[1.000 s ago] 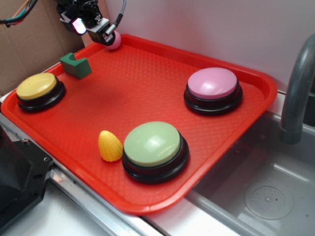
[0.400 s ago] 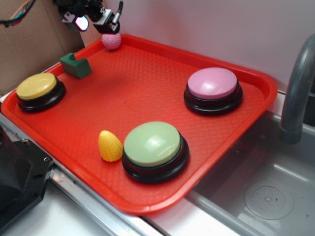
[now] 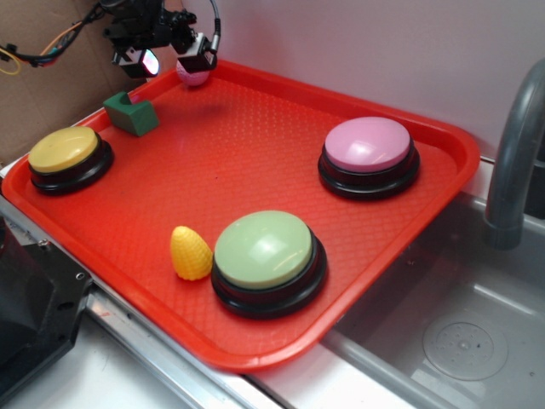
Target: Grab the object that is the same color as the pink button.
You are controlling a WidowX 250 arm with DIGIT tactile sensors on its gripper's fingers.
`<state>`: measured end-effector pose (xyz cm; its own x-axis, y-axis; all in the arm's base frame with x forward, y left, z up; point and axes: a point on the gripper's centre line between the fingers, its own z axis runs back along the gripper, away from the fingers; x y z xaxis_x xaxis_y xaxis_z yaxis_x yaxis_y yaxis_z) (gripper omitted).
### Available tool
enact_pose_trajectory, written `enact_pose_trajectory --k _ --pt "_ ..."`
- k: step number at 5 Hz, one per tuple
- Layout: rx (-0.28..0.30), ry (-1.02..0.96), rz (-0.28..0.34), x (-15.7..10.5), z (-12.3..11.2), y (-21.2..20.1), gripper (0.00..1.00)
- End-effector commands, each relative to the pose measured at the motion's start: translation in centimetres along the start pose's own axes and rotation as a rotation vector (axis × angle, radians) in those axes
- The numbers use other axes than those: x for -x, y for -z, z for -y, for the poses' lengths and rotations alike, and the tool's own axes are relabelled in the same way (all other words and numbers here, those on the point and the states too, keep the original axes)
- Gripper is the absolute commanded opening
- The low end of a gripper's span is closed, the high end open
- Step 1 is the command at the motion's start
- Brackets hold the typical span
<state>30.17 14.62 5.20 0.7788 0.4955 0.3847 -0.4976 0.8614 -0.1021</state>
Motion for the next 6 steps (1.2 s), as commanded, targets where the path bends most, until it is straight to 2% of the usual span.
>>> enact_pose_trajectory --k 1,3,4,6 --pt "-0.075 0.004 0.075 -3.7 -0.2 0.9 1.00" --pt "-0.093 0.006 0.088 -4.6 -0.3 2.1 1.00" --pt "-0.101 -0.020 0.088 -4.5 -0.4 2.5 0.00" --pt "-0.077 0.004 0.062 -3.7 -0.2 2.0 0.00"
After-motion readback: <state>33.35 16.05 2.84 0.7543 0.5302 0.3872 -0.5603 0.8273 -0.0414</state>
